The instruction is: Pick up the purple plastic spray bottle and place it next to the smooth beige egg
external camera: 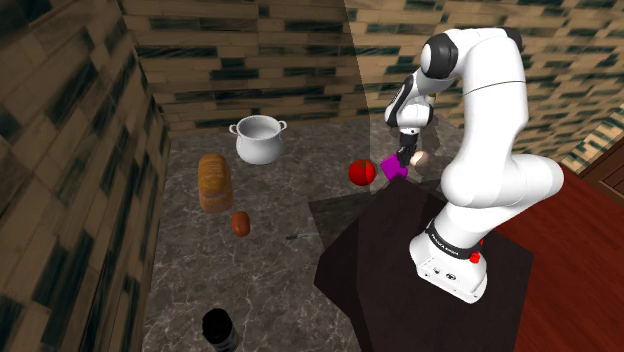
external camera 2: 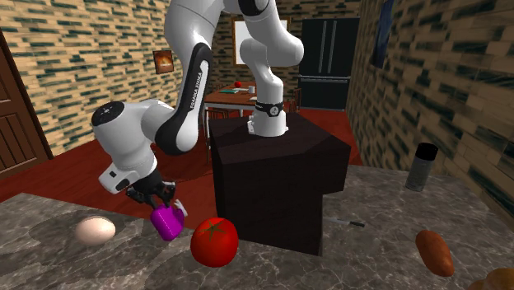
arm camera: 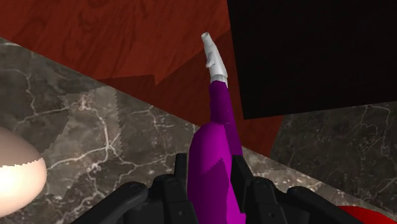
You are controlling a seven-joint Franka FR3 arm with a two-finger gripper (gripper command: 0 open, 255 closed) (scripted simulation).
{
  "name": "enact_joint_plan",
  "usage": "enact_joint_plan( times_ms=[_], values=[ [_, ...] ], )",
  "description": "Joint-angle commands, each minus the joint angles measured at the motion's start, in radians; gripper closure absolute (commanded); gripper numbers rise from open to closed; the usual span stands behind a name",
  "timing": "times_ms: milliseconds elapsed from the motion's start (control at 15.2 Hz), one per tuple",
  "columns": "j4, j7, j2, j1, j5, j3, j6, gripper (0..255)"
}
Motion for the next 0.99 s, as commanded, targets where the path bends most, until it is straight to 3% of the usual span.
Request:
enact_joint_plan(
  times_ms=[0, 330, 396, 726, 924],
  values=[
    [0.002, 0.0, 0.006, -0.001, 0.001, 0.001, 0.0, 255],
    [0.002, 0.0, 0.006, -0.001, 0.001, 0.001, 0.0, 255],
    [0.002, 0.0, 0.006, -0.001, 0.001, 0.001, -0.001, 0],
    [0.002, 0.0, 0.006, -0.001, 0.001, 0.001, 0.0, 0],
    [0.01, 0.01, -0.061, 0.018, -0.015, -0.016, -0.076, 0]
  ],
)
